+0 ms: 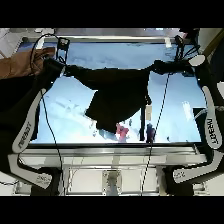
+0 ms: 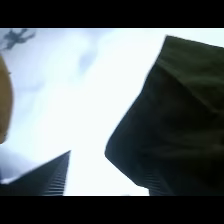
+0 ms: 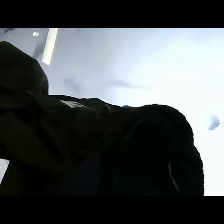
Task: Fold the clothes and pants, and hang the long-sleeved shirts on hangers.
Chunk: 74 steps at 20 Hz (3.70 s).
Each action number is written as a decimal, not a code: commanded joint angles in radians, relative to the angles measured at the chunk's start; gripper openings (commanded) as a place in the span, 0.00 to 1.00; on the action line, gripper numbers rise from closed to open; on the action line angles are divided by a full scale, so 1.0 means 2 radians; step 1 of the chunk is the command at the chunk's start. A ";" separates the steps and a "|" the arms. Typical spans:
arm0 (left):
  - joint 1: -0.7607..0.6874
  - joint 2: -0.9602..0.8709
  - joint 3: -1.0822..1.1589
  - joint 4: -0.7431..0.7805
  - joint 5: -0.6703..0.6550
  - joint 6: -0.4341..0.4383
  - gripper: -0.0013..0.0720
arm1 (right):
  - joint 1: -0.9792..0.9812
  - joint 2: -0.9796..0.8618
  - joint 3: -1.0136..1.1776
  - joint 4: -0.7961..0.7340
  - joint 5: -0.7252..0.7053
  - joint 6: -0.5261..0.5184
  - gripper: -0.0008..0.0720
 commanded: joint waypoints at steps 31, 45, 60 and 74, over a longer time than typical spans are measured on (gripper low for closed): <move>-0.080 0.144 -0.274 -0.338 0.022 -0.071 0.55 | -0.009 0.072 0.000 -0.094 0.212 0.031 0.74; 0.066 0.037 -0.274 -0.603 -0.111 0.201 0.88 | -0.009 0.072 0.000 -0.119 0.216 0.023 0.74; 0.068 0.013 -0.262 -0.723 -0.060 0.294 0.03 | -0.009 0.072 0.000 -0.119 0.224 0.024 0.73; 0.164 0.066 -0.130 -0.514 -0.023 0.279 0.03 | -0.010 0.076 -0.138 -0.100 0.189 0.014 0.73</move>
